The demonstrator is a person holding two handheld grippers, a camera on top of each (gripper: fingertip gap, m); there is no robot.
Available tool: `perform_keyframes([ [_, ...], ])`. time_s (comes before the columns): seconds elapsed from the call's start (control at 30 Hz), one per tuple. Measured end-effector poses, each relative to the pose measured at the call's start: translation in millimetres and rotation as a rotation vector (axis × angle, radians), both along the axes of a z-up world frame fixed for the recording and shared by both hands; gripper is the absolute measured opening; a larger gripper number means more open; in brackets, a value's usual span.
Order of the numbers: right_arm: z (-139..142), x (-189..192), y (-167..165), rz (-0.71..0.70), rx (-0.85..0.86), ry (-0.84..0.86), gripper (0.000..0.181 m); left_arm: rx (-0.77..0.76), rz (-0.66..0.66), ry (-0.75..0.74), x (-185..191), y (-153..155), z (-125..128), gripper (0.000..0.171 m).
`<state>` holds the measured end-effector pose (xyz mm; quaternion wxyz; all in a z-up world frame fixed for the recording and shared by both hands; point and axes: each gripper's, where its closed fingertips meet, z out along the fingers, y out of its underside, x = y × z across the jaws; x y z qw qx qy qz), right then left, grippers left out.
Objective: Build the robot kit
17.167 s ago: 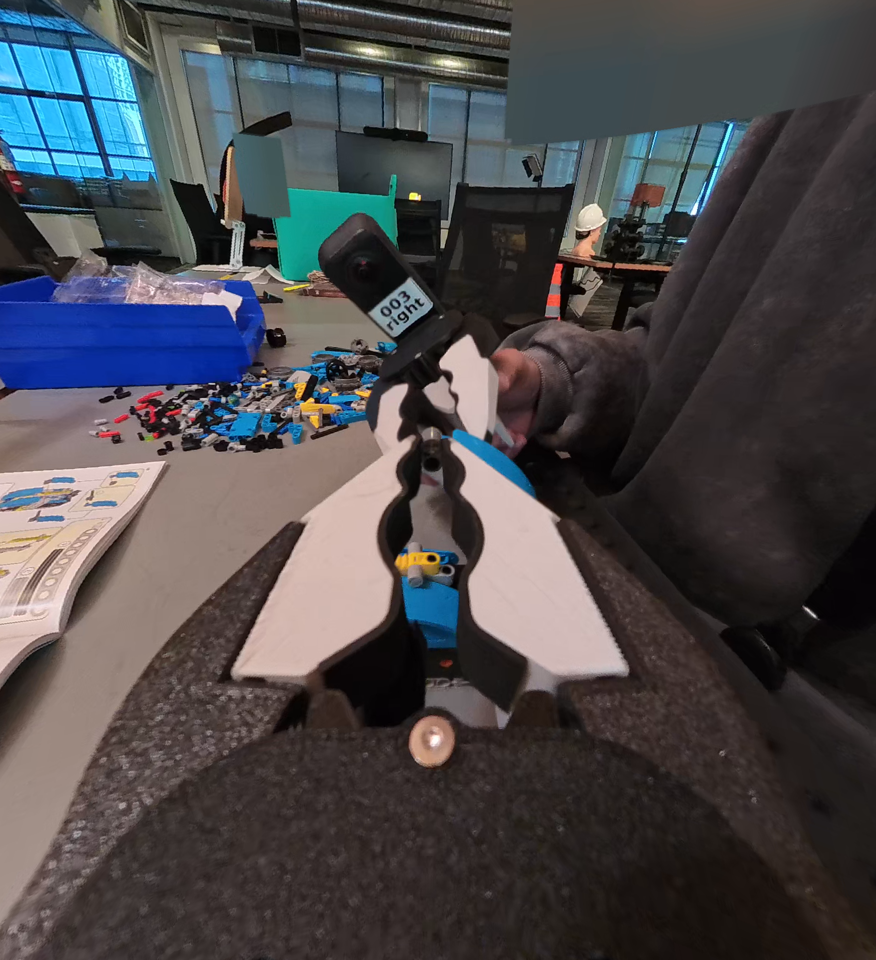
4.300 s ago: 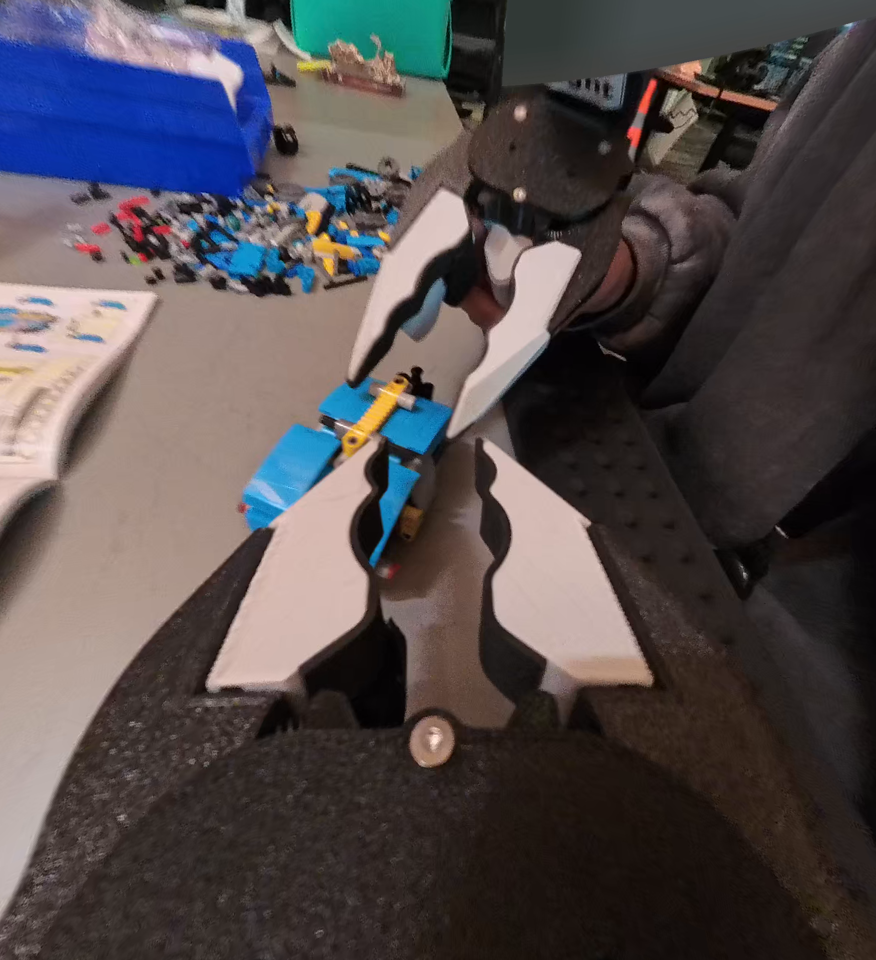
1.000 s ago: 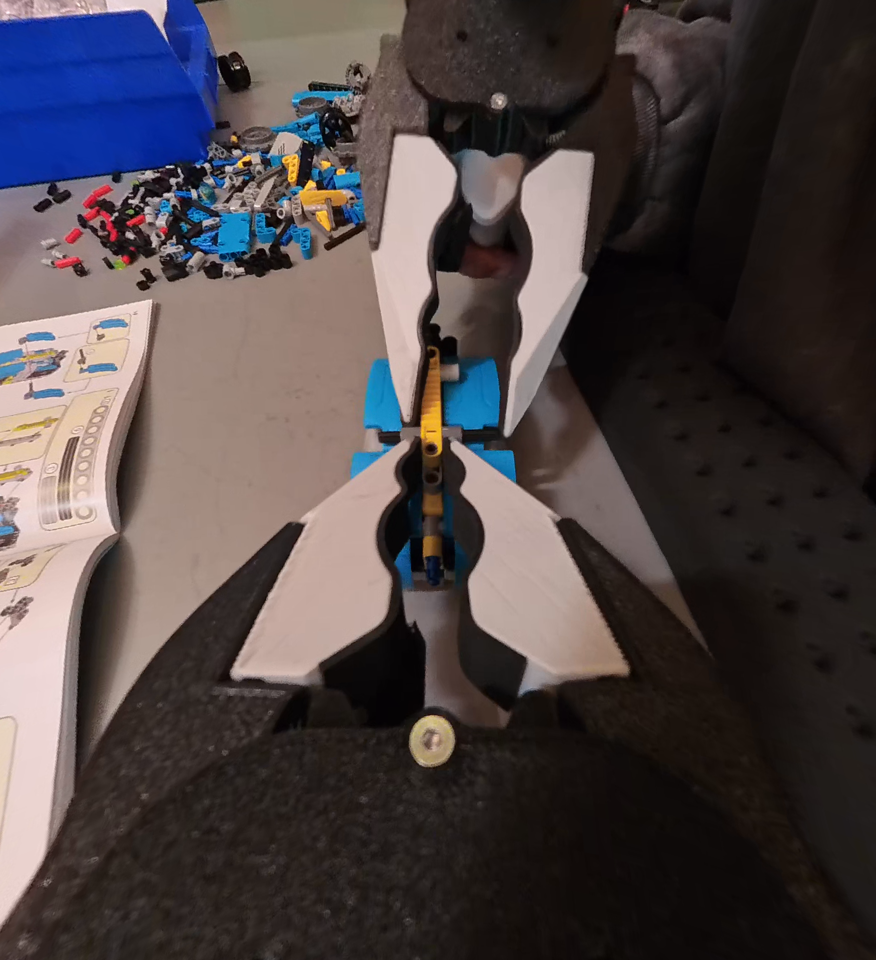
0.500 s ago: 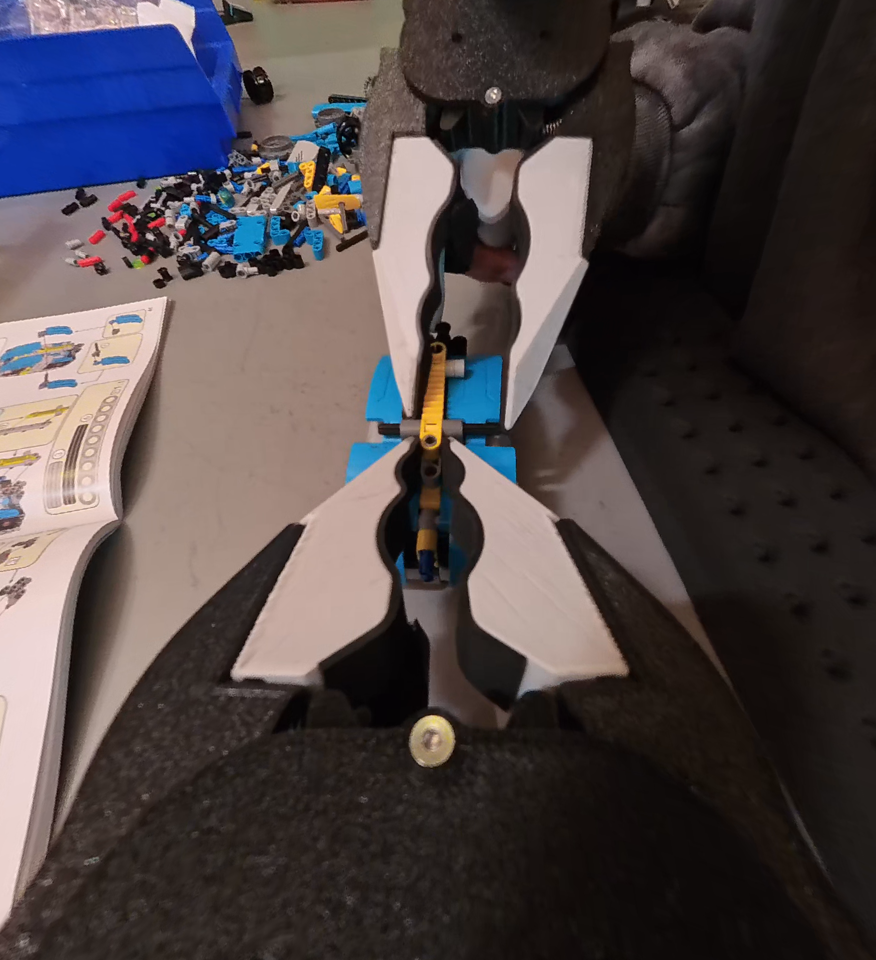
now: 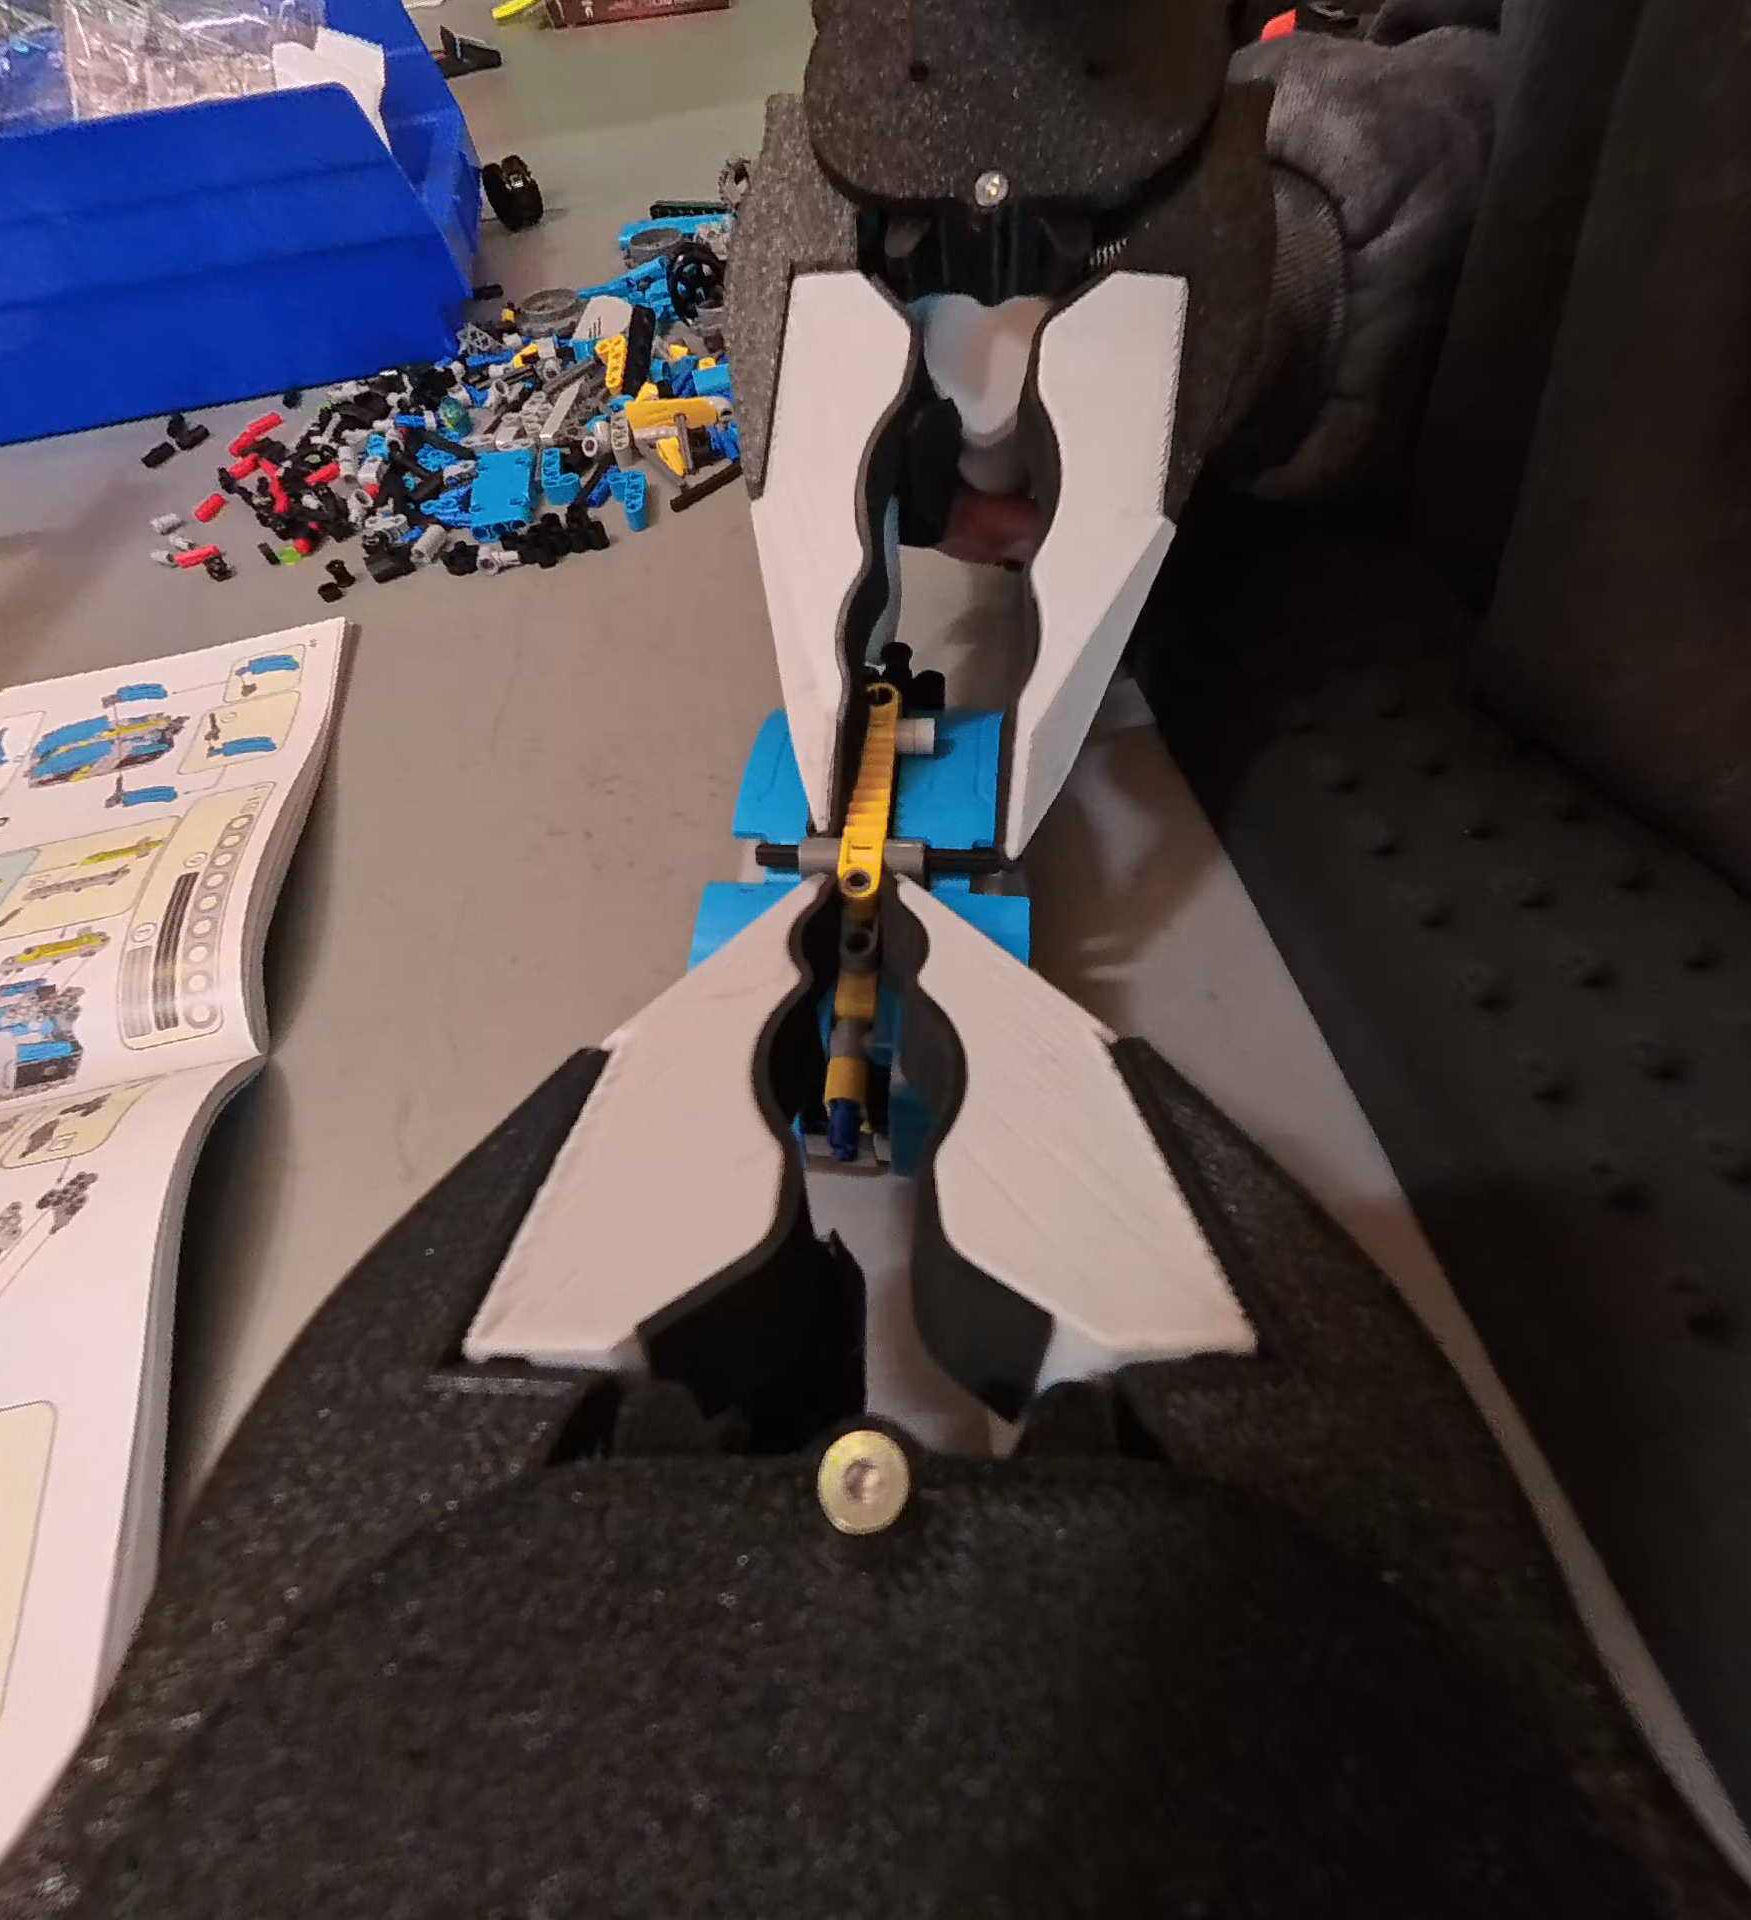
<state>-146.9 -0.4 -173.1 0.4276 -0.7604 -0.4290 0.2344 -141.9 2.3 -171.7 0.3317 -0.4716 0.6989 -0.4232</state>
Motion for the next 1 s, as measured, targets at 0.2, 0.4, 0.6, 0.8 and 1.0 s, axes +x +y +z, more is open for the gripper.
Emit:
perform_keyframes([
  [0.2,0.3,0.4,0.7,-0.006,-0.009,0.014,0.029,0.042,0.006,-0.011,0.3,0.5,-0.2,0.006],
  [0.4,0.8,0.1,0.0,-0.006,-0.015,0.018,0.029,0.039,0.008,-0.011,0.5,0.7,-0.2,0.006],
  [0.6,0.3,-0.5,0.3,-0.006,-0.012,0.016,0.028,0.045,0.008,-0.009,0.7,0.8,-0.1,0.006],
  [0.8,0.7,-0.5,-0.1,0.001,-0.008,0.010,0.027,0.044,0.008,-0.010,1.0,0.6,0.1,0.005],
  [1.0,0.5,-0.4,0.0,0.004,0.000,0.003,0.026,0.046,0.008,-0.011,1.2,0.4,0.3,0.005],
])
